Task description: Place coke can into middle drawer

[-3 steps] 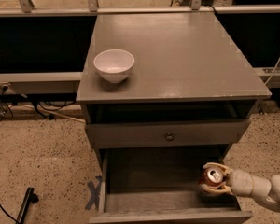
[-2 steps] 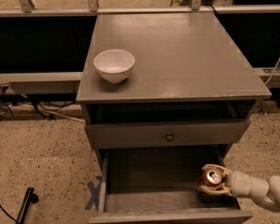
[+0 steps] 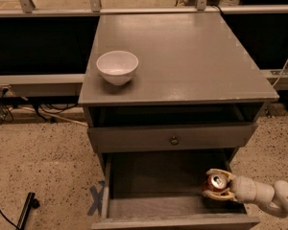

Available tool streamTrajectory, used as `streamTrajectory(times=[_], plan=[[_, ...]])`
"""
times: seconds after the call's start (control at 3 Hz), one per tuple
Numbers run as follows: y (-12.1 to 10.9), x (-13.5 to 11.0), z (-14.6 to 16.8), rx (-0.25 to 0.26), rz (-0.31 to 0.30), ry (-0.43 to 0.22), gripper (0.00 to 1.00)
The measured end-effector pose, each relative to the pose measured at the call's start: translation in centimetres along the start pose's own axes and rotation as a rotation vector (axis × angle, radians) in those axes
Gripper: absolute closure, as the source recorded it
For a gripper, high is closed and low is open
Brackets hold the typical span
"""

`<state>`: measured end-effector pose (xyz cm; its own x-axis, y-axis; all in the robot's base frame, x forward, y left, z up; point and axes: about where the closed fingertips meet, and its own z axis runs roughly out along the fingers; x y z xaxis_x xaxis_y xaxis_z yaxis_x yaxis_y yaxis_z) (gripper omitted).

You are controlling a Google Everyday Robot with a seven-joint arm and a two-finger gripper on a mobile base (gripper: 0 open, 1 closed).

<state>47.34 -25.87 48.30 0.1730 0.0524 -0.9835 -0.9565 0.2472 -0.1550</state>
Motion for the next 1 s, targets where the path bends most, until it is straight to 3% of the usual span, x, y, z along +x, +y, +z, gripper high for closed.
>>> streamTrajectory(times=[0.33, 0.67, 1.0], plan=[[-0.03, 0.04, 0.24, -0.002, 0.001, -0.002, 0.15], [-0.05, 0.08, 0.48, -0.005, 0.002, -0.003, 0.0], [-0.06, 0.07, 0.52, -0.005, 0.002, -0.003, 0.0]])
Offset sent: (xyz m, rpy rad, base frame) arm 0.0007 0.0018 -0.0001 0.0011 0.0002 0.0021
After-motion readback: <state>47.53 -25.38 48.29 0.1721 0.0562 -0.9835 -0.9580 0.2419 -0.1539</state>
